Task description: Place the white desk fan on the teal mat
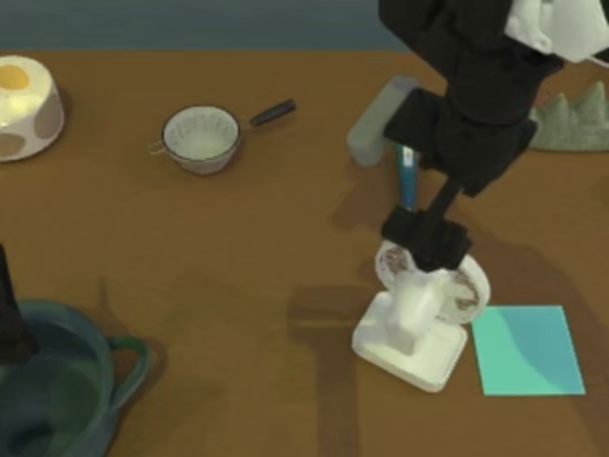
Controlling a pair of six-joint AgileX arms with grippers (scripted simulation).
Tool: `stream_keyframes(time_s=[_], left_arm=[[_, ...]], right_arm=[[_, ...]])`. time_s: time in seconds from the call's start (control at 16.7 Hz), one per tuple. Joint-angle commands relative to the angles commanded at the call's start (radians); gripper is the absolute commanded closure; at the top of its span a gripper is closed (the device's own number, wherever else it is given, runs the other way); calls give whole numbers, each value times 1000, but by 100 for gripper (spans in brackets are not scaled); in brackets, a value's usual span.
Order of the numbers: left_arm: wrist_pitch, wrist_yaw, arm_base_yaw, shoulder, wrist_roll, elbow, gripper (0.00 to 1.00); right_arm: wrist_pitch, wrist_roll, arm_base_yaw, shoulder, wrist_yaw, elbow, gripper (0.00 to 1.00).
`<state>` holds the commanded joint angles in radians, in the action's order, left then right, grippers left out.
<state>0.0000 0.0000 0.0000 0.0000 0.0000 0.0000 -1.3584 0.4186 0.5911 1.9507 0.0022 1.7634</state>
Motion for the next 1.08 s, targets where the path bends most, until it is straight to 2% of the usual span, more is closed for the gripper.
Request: stream_keyframes(time_s=[0.42, 0.78, 1.08], left_arm=[[0, 0, 0, 0, 0, 0, 0], [0, 0, 0, 0, 0, 0, 0], [0, 0, 0, 0, 0, 0, 0]], right_arm=[[-17, 6, 5, 27, 0, 22, 0], [150, 5, 10, 36, 0, -135, 0], [171, 5, 11, 39, 0, -156, 0]])
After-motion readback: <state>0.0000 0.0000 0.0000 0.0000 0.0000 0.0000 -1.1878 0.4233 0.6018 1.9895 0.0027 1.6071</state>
